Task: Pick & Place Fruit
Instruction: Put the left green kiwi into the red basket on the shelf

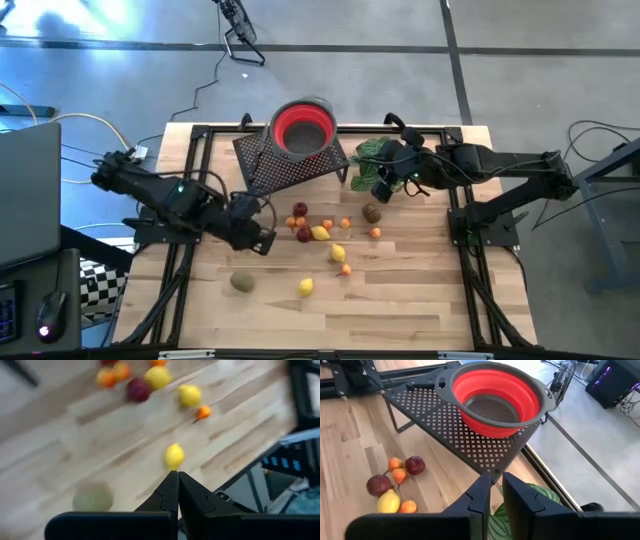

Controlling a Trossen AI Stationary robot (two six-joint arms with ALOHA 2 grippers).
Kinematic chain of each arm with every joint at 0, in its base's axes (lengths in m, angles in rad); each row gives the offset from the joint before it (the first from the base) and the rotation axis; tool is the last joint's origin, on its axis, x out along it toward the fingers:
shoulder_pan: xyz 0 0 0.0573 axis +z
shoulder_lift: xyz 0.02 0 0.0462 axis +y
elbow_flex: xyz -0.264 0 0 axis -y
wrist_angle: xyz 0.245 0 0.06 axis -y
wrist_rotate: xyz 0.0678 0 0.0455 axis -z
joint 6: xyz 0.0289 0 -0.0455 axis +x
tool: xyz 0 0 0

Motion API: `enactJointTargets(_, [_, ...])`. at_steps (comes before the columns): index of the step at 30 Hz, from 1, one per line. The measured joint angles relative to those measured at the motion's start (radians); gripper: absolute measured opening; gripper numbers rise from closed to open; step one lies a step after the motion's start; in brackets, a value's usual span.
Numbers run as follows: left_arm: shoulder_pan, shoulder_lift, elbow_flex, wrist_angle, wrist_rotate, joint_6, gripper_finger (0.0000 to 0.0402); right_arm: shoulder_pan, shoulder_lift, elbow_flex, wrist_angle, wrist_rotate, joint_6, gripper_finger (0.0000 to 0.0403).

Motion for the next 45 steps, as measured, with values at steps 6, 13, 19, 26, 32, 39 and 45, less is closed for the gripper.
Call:
enactJointTargets(6, [-0.092,0.042,0.0,-0.074,0.021,-0.221,0.0003,0.0,0.0,0.0,0.034,-0.002,0.011,0.0043])
enactJointTargets(13, [-0.192,0.113,0.0,-0.181,0.031,-0.45,0.0003,0.0,0.0,0.0,0.099,-0.002,0.011,0.0043])
enactJointTargets(19, [-0.233,0.165,0.0,-0.187,0.037,-0.622,0.0003,0.0,0.0,0.0,0.112,-0.002,-0.021,0.0043])
enactJointTargets(26, [-0.231,0.223,0.0,-0.199,0.127,-0.71,0.0003,0.0,0.0,0.0,0.113,-0.017,-0.063,0.0043])
enactJointTargets(32, [-0.231,0.285,0.0,-0.22,0.225,-0.785,0.0003,0.0,0.0,0.0,0.114,-0.084,-0.064,0.0043])
enactJointTargets(39, [-0.231,0.351,0.0,-0.233,0.245,-0.723,0.0003,0.0,0.0,0.0,0.12,-0.107,-0.104,0.0043])
enactJointTargets(45, [-0.243,0.38,-0.048,-0.262,0.388,-0.526,0.0002,0.0,0.0,0.0,0.119,-0.107,-0.105,0.0043])
